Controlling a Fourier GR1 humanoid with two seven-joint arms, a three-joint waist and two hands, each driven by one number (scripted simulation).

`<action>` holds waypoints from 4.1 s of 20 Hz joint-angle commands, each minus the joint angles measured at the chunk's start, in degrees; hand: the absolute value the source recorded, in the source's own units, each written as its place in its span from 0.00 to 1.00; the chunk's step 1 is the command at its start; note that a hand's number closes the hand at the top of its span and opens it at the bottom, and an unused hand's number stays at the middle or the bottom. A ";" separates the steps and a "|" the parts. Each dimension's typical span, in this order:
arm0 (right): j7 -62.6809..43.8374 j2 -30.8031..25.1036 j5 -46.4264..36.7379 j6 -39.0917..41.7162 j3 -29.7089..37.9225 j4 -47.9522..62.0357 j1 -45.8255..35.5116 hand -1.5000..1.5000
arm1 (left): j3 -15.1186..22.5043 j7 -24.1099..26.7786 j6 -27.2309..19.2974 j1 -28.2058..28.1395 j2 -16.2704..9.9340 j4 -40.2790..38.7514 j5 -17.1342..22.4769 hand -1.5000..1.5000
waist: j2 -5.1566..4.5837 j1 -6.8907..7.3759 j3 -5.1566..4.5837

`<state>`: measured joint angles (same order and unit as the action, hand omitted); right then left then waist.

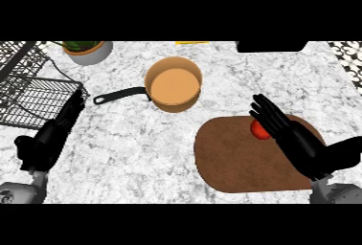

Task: Pick the tomato from the cutting board and place it in the pot

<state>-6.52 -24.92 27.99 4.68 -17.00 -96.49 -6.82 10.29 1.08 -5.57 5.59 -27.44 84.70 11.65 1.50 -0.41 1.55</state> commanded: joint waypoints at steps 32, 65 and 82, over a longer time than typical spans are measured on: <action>52.46 -22.72 -44.54 30.38 -14.60 33.56 -35.72 0.00 | -6.89 -10.90 -8.26 8.43 4.45 5.34 3.82 0.50 | -1.97 3.60 -1.51; 56.25 -6.03 -69.25 16.29 -18.17 54.72 -37.00 0.00 | -10.42 -12.53 -7.53 4.81 10.57 9.61 -1.25 0.50 | -1.58 1.01 -1.54; 66.40 0.46 -79.72 1.96 -15.61 66.41 -35.35 1.00 | -13.52 -14.92 -5.14 8.91 11.04 7.89 -2.49 0.50 | -1.69 0.96 -1.52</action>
<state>55.07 -26.04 -49.77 9.66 -33.49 -33.17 -43.04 -2.12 -12.78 -11.50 12.28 -16.18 93.19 8.73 0.00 0.60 -0.19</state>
